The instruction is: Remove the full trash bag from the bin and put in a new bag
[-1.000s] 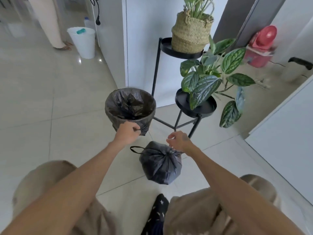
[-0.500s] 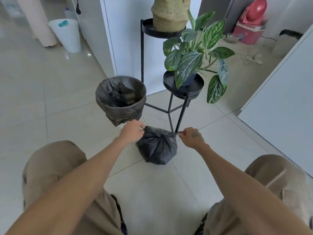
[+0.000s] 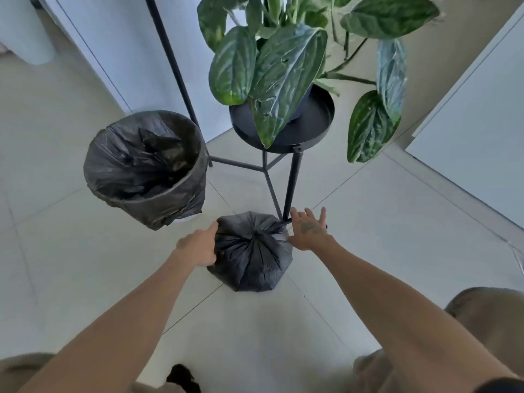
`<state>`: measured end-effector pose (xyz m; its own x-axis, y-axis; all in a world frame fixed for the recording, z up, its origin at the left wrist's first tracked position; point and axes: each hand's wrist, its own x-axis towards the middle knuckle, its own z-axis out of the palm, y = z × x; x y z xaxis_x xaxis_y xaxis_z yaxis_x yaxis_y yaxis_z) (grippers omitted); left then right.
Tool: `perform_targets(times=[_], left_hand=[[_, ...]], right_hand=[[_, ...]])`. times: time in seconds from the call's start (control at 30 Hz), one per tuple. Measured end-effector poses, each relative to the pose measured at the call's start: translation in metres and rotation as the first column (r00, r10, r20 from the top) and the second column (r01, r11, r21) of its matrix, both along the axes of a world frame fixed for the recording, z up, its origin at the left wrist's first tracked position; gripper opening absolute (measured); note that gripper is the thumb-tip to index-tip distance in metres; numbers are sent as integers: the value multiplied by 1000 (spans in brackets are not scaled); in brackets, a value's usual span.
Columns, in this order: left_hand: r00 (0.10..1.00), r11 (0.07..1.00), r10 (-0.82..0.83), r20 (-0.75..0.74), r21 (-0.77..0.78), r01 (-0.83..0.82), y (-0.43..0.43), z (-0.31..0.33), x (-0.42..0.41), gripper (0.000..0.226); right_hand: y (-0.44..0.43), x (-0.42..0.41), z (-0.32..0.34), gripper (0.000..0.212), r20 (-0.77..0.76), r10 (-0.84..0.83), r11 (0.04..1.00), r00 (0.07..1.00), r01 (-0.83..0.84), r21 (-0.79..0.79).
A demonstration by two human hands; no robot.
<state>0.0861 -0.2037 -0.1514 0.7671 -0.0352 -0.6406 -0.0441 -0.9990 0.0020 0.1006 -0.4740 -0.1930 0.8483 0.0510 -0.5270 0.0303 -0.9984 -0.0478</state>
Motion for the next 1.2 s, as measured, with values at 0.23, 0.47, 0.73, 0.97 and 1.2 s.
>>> perform_targets(times=[0.23,0.47,0.73,0.97,1.2], left_hand=[[997,999,47,-55,-9,-48,-19,47,-10,24],[1000,968,-14,-27,-249,7,-83,214,-29,43],[995,888,-66,-72,-459,25,-193,467,-61,40],[961,771,-275,16,-593,231,-319,589,-93,37],[876,599,-475,79,-701,388,-471,657,-151,33]], right_hand=[[-11,-29,54,18,-260,-159,948,952,221,229],[-63,-78,232,28,-355,-365,810,861,481,334],[-150,-171,491,28,-330,-734,421,594,779,465],[-213,-286,620,22,-369,-922,-132,120,797,590],[-292,-403,669,33,-360,-898,-440,-254,562,700]])
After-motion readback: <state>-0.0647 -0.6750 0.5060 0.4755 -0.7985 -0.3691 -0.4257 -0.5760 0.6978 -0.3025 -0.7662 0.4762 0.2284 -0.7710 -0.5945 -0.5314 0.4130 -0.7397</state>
